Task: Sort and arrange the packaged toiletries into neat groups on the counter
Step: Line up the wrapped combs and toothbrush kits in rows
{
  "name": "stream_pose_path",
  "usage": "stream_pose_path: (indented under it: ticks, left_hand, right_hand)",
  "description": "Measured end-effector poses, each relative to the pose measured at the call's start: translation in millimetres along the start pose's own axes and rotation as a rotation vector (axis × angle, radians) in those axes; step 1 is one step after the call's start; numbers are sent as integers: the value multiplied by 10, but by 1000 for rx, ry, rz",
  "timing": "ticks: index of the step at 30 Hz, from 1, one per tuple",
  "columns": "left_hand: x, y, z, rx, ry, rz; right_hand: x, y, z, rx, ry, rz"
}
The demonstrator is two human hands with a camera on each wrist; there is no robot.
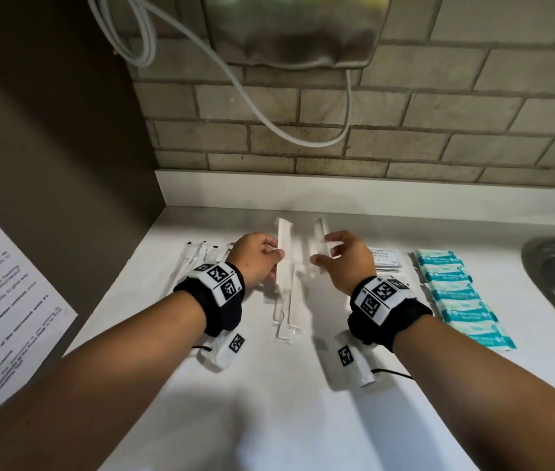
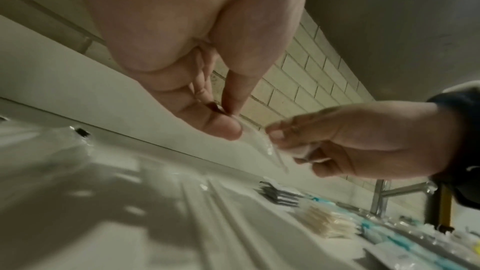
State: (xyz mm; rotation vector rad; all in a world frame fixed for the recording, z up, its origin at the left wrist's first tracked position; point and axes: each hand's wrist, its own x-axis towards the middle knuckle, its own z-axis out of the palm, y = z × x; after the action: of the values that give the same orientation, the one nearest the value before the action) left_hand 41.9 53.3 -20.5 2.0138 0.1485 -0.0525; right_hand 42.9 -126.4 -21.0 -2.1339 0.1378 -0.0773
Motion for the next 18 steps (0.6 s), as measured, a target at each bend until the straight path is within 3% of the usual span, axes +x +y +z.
stream_pose_path:
  ticks: [3,7,11,18]
  left_hand:
    - [-10,-68,-99,121,50,6]
    - [-35,-145,-178,490,88,2]
    - [-90,-143,-87,754,5,36]
    - [-135,-151,58,812,-107,10]
  right_hand:
    - [-31,110,-41,-59,-30,85]
    - [-83,204,21,-128,-59,199]
    - [-136,182,62,-312,-147,202]
    - [-188,132,-23,-727,-195,135]
